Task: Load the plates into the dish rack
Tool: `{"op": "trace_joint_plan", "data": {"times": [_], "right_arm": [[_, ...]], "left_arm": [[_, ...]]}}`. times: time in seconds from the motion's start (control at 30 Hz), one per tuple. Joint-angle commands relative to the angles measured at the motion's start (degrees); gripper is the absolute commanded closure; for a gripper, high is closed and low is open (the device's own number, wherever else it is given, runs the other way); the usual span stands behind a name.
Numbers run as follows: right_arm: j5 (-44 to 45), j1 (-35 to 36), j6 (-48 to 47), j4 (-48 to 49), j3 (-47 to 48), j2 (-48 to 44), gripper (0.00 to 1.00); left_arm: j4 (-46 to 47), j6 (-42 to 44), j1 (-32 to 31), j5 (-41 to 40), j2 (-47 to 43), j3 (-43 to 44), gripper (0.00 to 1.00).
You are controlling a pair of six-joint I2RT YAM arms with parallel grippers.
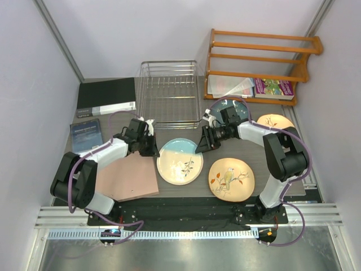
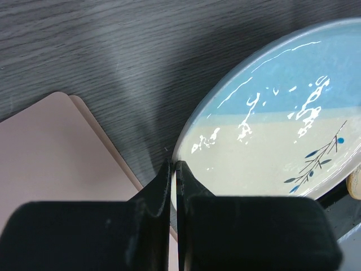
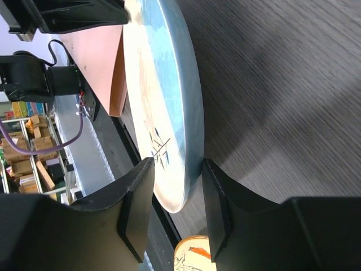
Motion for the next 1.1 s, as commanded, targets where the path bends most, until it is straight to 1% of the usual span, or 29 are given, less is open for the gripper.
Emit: {"op": "trace_joint_plan", "data": {"times": [0.0, 0.13, 0.17, 0.23, 0.3, 0.53, 0.63, 0.67, 0.73, 0.77, 0.8, 0.83, 0.87, 0.93, 0.97, 1.0, 1.03, 1.07], "right_arm": [[-4.7, 2.9, 2.5, 3.3, 2.5, 0.5, 0.56], [-5.5, 3.6, 4.1, 4.8, 2.6, 0.6, 0.55], [-6.5, 3.6, 4.9, 6.7, 2.5, 0.6, 0.56], [-9.3, 3.6, 9.9, 9.5, 1.7, 0.4, 0.56], [-9.0, 3.6, 12.3, 12.5, 1.0, -0.9, 0.56], [-7.1, 3.7, 12.1, 12.2, 0.5, -1.2, 0.60], [-6.2, 3.9, 10.2, 9.7, 1.2, -1.3, 0.67], [-5.6, 4.0, 8.1, 7.2, 1.6, -1.4, 0.74], [-5.3, 4.0, 6.7, 5.5, 1.9, -1.7, 0.81], [-5.2, 4.0, 5.6, 4.1, 1.9, -1.9, 0.90], [-5.2, 4.0, 5.0, 3.3, 2.1, -2.2, 0.94], [-5.1, 3.9, 4.4, 2.4, 2.3, -2.4, 0.98], [-5.1, 4.0, 3.5, -0.4, 2.7, -2.4, 0.99], [-4.8, 3.9, -0.5, -4.2, 4.8, -2.4, 0.99], [-4.5, 3.8, -2.1, -8.4, 5.6, -2.8, 0.98], [-4.1, 3.7, -6.3, -11.0, 7.8, -3.1, 0.99], [-3.6, 3.5, -7.6, -13.9, 9.4, -3.3, 0.99], [-3.4, 3.0, -11.4, -20.4, 11.0, -3.4, 0.99]], "left_arm": [[7.3, -3.2, -0.7, 5.4, 0.2, 3.0, 1.00], [7.7, -3.6, -0.9, 5.4, 0.3, 3.4, 1.00], [7.9, -3.8, -1.0, 5.4, 0.3, 3.4, 1.00], [8.0, -4.0, -1.1, 5.6, 0.3, 3.5, 1.00], [8.1, -4.2, -1.3, 5.6, 0.3, 3.6, 1.00], [8.6, -4.8, -1.4, 5.3, 0.3, 4.1, 1.00], [7.7, -4.2, -1.4, 4.6, 0.3, 4.7, 1.00], [7.4, -4.1, -1.4, 4.4, 0.2, 4.7, 1.00], [6.2, -3.5, -1.4, 2.8, -0.2, 4.9, 1.00], [5.8, -3.3, -1.4, 2.3, -0.4, 5.2, 1.00], [5.3, -2.8, -1.3, 1.7, -0.7, 5.2, 1.00], [4.9, -2.1, -1.3, 0.3, -1.3, 5.3, 0.98], [3.8, -1.9, -1.2, -0.2, -1.7, 5.5, 0.90], [2.2, 0.0, -0.6, -0.8, -2.5, 6.0, 0.82], [-0.2, 1.0, 0.5, -0.7, -3.5, 6.6, 0.70], [-1.6, 2.2, 1.2, -0.7, -4.1, 8.0, 0.65], [-3.6, 3.6, 2.0, -0.6, -5.0, 9.1, 0.63], [-5.3, 6.6, 3.8, -0.2, -6.8, 10.3, 0.59]]}}
